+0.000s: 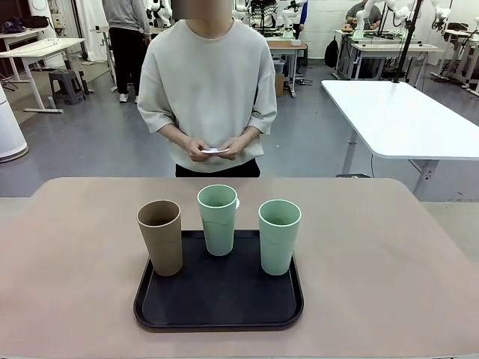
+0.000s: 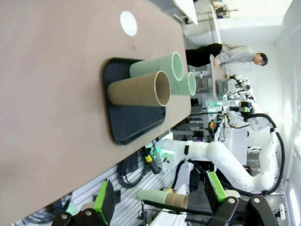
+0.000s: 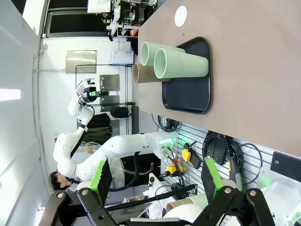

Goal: Place coasters on the table and set cups on them.
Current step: Pick up one Reusable plastic cup and place it on a coaster set by the human.

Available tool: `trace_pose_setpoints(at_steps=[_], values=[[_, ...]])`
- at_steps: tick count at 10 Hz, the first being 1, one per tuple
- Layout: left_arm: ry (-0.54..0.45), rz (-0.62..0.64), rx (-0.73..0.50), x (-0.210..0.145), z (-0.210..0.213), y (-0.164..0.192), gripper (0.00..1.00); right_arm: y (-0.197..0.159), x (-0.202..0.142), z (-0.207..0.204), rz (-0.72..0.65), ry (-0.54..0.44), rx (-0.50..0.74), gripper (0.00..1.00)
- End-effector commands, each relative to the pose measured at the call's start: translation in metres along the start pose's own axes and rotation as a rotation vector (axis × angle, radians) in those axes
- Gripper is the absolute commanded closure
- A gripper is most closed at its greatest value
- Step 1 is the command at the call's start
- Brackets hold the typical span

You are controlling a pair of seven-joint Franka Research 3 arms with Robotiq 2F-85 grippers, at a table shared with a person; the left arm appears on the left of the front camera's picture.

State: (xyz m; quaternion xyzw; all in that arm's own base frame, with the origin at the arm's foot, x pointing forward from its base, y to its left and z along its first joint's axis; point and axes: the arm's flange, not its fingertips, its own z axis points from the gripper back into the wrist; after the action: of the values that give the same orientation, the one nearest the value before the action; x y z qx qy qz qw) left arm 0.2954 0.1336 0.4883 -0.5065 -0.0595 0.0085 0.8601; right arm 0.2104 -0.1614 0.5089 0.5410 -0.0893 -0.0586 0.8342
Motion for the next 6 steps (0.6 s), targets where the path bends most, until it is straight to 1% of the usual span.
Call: trace_pose_setpoints(at_steps=[1, 4, 5, 6], values=[[-0.005, -0.002, -0.015, -0.001, -0.001, -0.001, 0.0, 0.001, 0.001, 0.0, -0.003, -0.004, 0.023, 0.0], [0.0, 0.0, 0.0, 0.0, 0.0, 0.0, 0.0, 0.001, 0.001, 0.0, -0.003, -0.004, 0.023, 0.0], [0.093, -0.197, 0.063, 0.02, -0.003, -0.013, 0.0, 0.001, 0.001, 0.0, -0.003, -0.004, 0.023, 0.0], [0.163, -0.353, 0.24, 0.037, -0.009, -0.029, 0.0, 0.001, 0.001, 0.0, -0.003, -0.004, 0.023, 0.0]])
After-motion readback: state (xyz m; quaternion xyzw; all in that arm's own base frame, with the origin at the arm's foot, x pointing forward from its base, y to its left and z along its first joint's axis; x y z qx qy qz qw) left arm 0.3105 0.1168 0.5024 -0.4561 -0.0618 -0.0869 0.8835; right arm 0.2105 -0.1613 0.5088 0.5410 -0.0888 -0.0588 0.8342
